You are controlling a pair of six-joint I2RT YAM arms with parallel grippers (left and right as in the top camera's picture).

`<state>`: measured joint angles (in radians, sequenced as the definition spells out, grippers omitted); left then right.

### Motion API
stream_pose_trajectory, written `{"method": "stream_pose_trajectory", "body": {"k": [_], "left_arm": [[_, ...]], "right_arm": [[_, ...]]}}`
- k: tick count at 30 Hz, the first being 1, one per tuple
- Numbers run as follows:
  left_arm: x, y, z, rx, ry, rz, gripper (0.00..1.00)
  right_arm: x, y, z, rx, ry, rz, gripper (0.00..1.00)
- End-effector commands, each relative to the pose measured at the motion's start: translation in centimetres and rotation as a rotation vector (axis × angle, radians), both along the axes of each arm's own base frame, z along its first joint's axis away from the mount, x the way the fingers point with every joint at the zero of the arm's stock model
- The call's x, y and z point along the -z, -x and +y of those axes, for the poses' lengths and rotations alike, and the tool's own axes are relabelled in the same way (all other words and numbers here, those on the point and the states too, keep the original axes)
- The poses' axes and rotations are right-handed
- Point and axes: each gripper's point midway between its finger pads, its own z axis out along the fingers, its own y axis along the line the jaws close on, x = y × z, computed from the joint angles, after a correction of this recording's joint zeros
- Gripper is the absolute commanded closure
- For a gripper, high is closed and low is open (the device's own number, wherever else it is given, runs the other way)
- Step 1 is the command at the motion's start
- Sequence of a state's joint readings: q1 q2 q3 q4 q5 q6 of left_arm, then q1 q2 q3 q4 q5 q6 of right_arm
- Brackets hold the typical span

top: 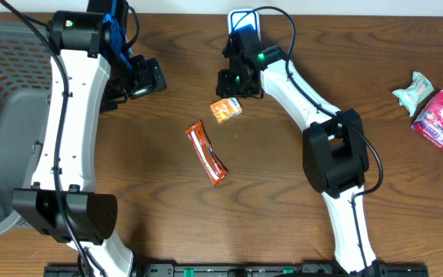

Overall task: Scan the item barcode
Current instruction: 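Reach the right gripper to the orange packet and grasp it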

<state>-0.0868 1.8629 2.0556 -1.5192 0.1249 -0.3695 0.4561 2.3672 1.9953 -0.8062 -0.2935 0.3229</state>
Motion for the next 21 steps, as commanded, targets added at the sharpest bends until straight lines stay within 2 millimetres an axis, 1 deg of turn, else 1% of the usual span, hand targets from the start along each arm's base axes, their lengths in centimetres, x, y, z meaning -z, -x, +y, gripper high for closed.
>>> {"method": "stream_pose_trajectory", "body": {"k": [1,4,10,13,14,16,18,19,20,21], "left_arm": [[0.3,0.0,0.2,-0.006,-0.007,0.011,0.02],[0.3,0.0,0.2,-0.006,-0.007,0.011,0.02],[0.3,0.0,0.2,-0.006,-0.007,0.012,0.02],[0.3,0.0,0.2,-0.006,-0.007,0.011,0.02],[0.3,0.0,0.2,-0.006,-0.007,0.011,0.02],[0.3,0.0,0.2,-0.006,-0.007,0.011,0.02],[0.3,0.0,0.2,-0.006,-0.007,0.011,0.02],[0.3,0.0,0.2,-0.006,-0.007,0.012,0.02],[0.3,0.0,0.2,-0.006,-0.007,0.011,0.02],[0.3,0.0,0.2,-0.006,-0.007,0.011,0.02]], "right_arm": [[1.6,1.3,-0.3,-0.072,0.086,0.009,0.64],[2.1,2.7,-0.8,-0.131,0.129,0.038,0.63],[2.8,6.6,-2.6,-0.153,0.196,0.202,0.69],[1.8,9.5,-2.3,-0.172,0.155,0.322,0.78],[1.5,10.3,-2.2,-0.179,0.147,0.351,0.78],[0.6,11.3,-2.2,-0.187,0.163,0.368,0.74],[-0.1,11.2,-2.4,-0.189,0.186,0.339,0.65],[-0.4,10.7,-2.7,-0.184,0.211,0.306,0.6],[-0.7,9.9,-3.3,-0.174,0.248,0.263,0.52],[-0.9,9.1,-3.9,-0.16,0.274,0.228,0.39]]}}
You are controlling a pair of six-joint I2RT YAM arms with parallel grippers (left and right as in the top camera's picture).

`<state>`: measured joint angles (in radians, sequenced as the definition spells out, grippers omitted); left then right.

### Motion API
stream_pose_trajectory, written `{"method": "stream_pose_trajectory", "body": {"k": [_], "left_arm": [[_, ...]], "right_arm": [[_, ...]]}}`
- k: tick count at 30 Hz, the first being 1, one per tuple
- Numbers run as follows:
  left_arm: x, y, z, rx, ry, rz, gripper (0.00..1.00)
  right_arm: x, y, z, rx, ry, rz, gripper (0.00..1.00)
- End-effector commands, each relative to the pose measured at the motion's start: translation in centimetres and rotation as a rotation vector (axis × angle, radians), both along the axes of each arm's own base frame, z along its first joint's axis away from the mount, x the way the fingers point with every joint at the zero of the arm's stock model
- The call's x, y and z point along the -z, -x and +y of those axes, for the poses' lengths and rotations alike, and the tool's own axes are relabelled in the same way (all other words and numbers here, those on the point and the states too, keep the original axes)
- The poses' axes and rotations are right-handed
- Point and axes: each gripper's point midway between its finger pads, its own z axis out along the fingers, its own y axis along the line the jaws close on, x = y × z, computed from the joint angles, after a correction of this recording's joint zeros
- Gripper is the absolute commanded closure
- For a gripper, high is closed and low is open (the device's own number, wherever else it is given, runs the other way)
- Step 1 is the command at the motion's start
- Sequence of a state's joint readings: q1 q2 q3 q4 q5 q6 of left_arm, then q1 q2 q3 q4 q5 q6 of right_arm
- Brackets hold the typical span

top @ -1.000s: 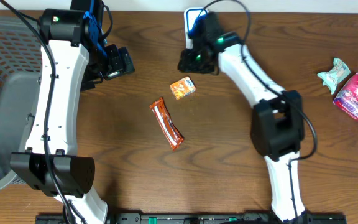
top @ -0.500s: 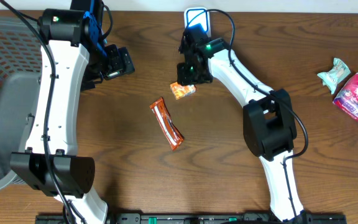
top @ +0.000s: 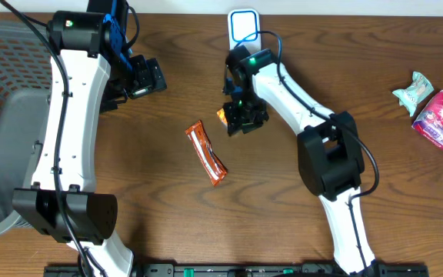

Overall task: Scan the item barcode
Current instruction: 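Reach the right gripper to the orange packet and grasp it, then raise the orange packet to the white scanner with the right gripper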

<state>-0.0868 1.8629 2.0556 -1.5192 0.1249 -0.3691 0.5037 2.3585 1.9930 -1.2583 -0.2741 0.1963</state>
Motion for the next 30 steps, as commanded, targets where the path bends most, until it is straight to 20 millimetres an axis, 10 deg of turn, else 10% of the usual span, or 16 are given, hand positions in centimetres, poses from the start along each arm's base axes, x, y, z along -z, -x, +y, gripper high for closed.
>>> {"method": "stream_pose_trajectory", "body": {"k": [1,4,10,26,30], "left_arm": [[0.3,0.0,0.2,-0.006,-0.007,0.012,0.02],[0.3,0.0,0.2,-0.006,-0.007,0.011,0.02],[0.3,0.0,0.2,-0.006,-0.007,0.012,0.02],[0.3,0.0,0.2,-0.006,-0.007,0.011,0.02],[0.3,0.0,0.2,-0.006,-0.007,0.011,0.02]], "right_arm": [[-2.7,-2.1,-1.1,-0.009,0.05,-0.149,0.21],[-2.9,-4.6,-2.0,0.021,0.048,-0.228,0.13],[-2.4,-7.6,-2.8,0.061,-0.037,-0.275,0.38],[4.4,-4.5,0.4,-0.071,-0.175,-0.08,0.63],[6.0,-3.9,0.1,-0.068,-0.155,-0.041,0.94]]}}
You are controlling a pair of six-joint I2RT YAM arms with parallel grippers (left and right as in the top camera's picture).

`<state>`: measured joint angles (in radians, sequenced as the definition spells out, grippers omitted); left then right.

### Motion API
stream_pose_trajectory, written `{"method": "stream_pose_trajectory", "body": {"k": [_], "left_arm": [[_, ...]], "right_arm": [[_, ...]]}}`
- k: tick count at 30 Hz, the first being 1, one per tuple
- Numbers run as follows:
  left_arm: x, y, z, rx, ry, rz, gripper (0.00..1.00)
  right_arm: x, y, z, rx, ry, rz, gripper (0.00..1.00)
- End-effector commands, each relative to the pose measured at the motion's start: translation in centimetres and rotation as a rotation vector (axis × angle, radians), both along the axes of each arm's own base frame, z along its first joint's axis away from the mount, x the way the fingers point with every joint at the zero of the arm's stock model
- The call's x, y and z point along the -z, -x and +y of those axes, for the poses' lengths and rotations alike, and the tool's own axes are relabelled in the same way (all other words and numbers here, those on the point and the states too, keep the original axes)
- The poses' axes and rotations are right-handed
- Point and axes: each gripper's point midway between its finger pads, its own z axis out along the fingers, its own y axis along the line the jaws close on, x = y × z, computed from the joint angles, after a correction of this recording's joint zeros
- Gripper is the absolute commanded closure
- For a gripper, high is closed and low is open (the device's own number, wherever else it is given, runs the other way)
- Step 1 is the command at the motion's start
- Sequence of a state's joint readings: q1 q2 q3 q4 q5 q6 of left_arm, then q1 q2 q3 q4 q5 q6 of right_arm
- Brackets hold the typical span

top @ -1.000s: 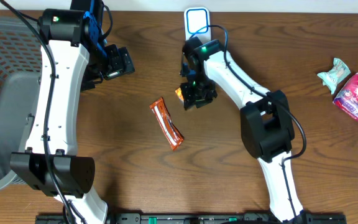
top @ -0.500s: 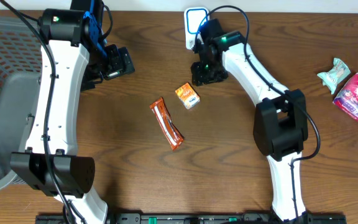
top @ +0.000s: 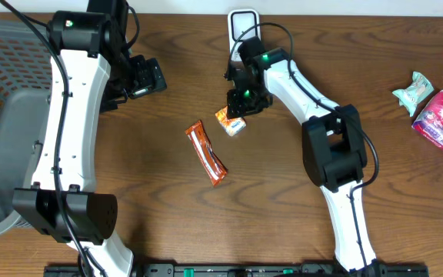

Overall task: Scan the item barcode
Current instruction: 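Raise the orange packet to the white scanner with the right gripper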

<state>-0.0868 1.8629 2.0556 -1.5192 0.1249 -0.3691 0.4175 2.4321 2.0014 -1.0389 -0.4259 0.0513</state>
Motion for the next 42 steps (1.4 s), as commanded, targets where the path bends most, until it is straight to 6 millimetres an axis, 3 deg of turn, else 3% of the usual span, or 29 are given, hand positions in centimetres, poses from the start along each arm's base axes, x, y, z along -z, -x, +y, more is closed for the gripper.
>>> {"method": "stream_pose_trajectory", "body": {"k": [1,6,12,15,18,23,31,34,38,42], "left_arm": [[0.3,0.0,0.2,-0.006,-0.007,0.011,0.02],[0.3,0.0,0.2,-0.006,-0.007,0.012,0.02],[0.3,0.0,0.2,-0.006,-0.007,0.012,0.02],[0.3,0.0,0.2,-0.006,-0.007,0.012,0.02],[0.3,0.0,0.2,-0.006,-0.007,0.012,0.02],[0.3,0.0,0.2,-0.006,-0.007,0.011,0.02],[0.3,0.0,0.2,-0.006,-0.007,0.012,0.02],[0.3,0.0,0.2,-0.006,-0.007,0.011,0.02],[0.3,0.0,0.2,-0.006,-0.007,0.011,0.02],[0.3,0.0,0.2,-0.006,-0.007,0.012,0.02]], "right_arm": [[4.0,1.4,-1.0,-0.007,0.085,0.075,0.99],[2.0,-0.1,-2.7,0.071,0.188,0.004,0.99],[-5.2,-3.5,-9.8,0.258,0.601,-0.281,0.99],[-9.1,-3.8,-12.5,0.323,0.808,-0.427,0.99],[-11.3,-3.7,-14.1,0.359,0.981,-0.529,0.99],[-9.9,-3.2,-14.7,0.367,1.042,-0.542,0.99],[-3.0,-1.0,-14.7,0.395,0.99,-0.465,0.99],[-1.6,-0.2,-15.0,0.38,0.997,-0.441,0.99],[-1.9,-0.4,-14.4,0.388,0.966,-0.438,0.99],[-4.9,-2.8,-13.0,0.424,0.857,-0.472,0.99]]}}
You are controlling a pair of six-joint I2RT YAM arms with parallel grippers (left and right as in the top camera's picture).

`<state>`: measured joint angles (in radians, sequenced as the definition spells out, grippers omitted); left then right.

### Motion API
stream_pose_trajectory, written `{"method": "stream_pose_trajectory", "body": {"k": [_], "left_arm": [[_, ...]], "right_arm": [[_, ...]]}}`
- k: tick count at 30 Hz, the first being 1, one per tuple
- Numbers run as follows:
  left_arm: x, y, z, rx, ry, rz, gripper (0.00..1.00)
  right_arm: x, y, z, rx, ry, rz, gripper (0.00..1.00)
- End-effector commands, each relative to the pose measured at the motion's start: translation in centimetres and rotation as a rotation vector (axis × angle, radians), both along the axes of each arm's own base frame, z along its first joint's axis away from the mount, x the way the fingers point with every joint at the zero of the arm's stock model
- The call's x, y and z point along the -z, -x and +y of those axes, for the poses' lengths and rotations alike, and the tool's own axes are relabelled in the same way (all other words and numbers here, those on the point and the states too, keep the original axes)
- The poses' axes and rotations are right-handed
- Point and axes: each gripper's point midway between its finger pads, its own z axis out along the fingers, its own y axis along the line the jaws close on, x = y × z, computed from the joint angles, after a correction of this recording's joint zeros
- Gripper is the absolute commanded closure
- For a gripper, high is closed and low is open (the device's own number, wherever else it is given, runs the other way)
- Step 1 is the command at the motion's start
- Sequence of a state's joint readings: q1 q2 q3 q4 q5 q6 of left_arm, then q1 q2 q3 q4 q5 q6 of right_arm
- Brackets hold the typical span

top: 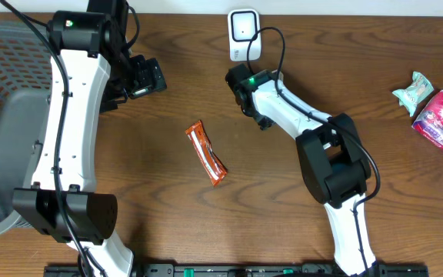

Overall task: Scan the item barcode
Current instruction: 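Raise the orange packet to the white scanner with the right gripper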

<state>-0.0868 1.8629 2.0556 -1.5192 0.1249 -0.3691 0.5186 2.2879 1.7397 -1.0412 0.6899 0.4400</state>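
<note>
The white scanner [241, 32] stands at the table's far edge, its cable trailing to the right. My right gripper [254, 108] hangs just in front of it, pointing down, and its own wrist hides its fingers. The small orange packet does not show anywhere on the table. A long orange-red snack bar [207, 153] lies flat on the wood, left of and nearer than the right gripper. My left gripper [146, 77] hovers at the far left, away from both items, and its jaws are too dark to read.
A grey mesh basket [6, 92] fills the left edge. A teal packet [412, 90] and a pink package [442, 121] lie at the far right edge. The scanner's cable loops over the right arm.
The small orange packet lay on the table just below my right gripper; now it is out of sight and that spot is bare. The right wrist has shifted slightly nearer and to the right.
The small orange packet first lay near the scanner with my right gripper beside it. Then the gripper covered part of it. Later the packet lay a little nearer, below the gripper. Now it is gone from the table. The left arm and the snack bar stayed put.
</note>
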Motion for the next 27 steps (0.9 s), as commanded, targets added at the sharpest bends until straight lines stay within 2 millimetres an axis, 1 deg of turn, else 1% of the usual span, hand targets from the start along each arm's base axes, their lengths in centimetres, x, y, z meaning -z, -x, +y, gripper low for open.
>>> {"method": "stream_pose_trajectory", "body": {"k": [1,3,4,5,7,8,11,13,15,18,21,24,27], "left_arm": [[0.3,0.0,0.2,-0.006,-0.007,0.012,0.02],[0.3,0.0,0.2,-0.006,-0.007,0.011,0.02],[0.3,0.0,0.2,-0.006,-0.007,0.011,0.02],[0.3,0.0,0.2,-0.006,-0.007,0.011,0.02],[0.3,0.0,0.2,-0.006,-0.007,0.011,0.02],[0.3,0.0,0.2,-0.006,-0.007,0.012,0.02],[0.3,0.0,0.2,-0.006,-0.007,0.011,0.02],[0.3,0.0,0.2,-0.006,-0.007,0.011,0.02],[0.3,0.0,0.2,-0.006,-0.007,0.012,0.02],[0.3,0.0,0.2,-0.006,-0.007,0.012,0.02],[0.3,0.0,0.2,-0.006,-0.007,0.012,0.02],[0.3,0.0,0.2,-0.006,-0.007,0.012,0.02],[0.3,0.0,0.2,-0.006,-0.007,0.011,0.02]], "right_arm": [[-3.9,-2.9,2.0,-0.007,-0.154,-0.087,0.99],[-6.5,-4.8,2.7,-0.034,-0.199,-0.141,0.99],[-8.5,-6.2,3.2,-0.059,-0.221,-0.188,0.99],[-10.0,-7.3,3.8,-0.089,-0.241,-0.225,0.99],[-12.7,-9.4,5.3,-0.184,-0.268,-0.291,0.99],[-14.2,-10.7,6.1,-0.264,-0.254,-0.33,0.99],[-16.6,-13.1,6.9,-0.362,-0.175,-0.429,0.99],[-17.3,-14.5,7.2,-0.395,-0.14,-0.488,0.99],[-17.4,-15.7,8.0,-0.434,-0.128,-0.522,0.99],[-16.5,-17.6,9.5,-0.519,-0.065,-0.56,0.99],[-15.8,-19.3,9.8,-0.531,-0.004,-0.613,0.99],[-15.3,-20.1,9.9,-0.504,0.01,-0.661,0.99],[-14.6,-20.2,10.7,-0.53,-0.023,-0.661,0.99]]}}
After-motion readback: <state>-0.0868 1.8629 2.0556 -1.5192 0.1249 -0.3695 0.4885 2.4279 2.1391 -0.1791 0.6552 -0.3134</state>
